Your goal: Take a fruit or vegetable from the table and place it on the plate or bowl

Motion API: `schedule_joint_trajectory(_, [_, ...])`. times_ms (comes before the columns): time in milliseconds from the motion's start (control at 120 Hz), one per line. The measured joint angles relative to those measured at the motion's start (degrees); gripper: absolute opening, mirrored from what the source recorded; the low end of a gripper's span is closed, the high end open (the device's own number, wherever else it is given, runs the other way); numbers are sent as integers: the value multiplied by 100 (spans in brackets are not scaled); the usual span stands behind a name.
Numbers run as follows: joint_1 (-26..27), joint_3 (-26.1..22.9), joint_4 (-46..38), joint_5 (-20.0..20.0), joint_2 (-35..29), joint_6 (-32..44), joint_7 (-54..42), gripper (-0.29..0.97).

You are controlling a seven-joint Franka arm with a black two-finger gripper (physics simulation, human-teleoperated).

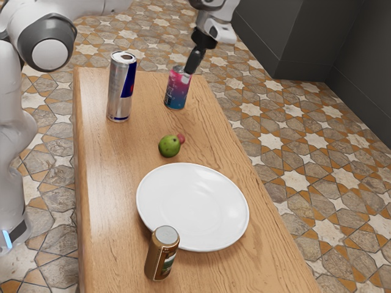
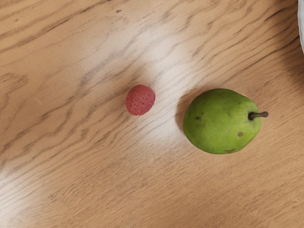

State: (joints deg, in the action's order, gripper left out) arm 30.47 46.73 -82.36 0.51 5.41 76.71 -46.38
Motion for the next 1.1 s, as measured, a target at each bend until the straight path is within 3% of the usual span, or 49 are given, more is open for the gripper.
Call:
schedule_joint_trajectory(283, [-6, 6, 90, 2, -24, 681, -1553, 68])
schedule_joint_trajectory(383, [94, -188, 1859, -147, -464, 452, -1917, 68])
schedule_joint_trajectory(450, [202, -331, 2229, -184, -686, 326, -2129, 68])
schedule_joint_trajectory(600, [211, -431, 498, 91, -738, 357, -2555, 68])
schedule_joint_trajectory(675, [330, -399, -743, 245, -827, 700, -2766, 68])
schedule_joint_trajectory(742, [371, -388, -1348, 364, -890, 1006, -2939, 68])
schedule_joint_trajectory(1100, [491, -280, -2055, 951, -769, 1784, -3573, 68])
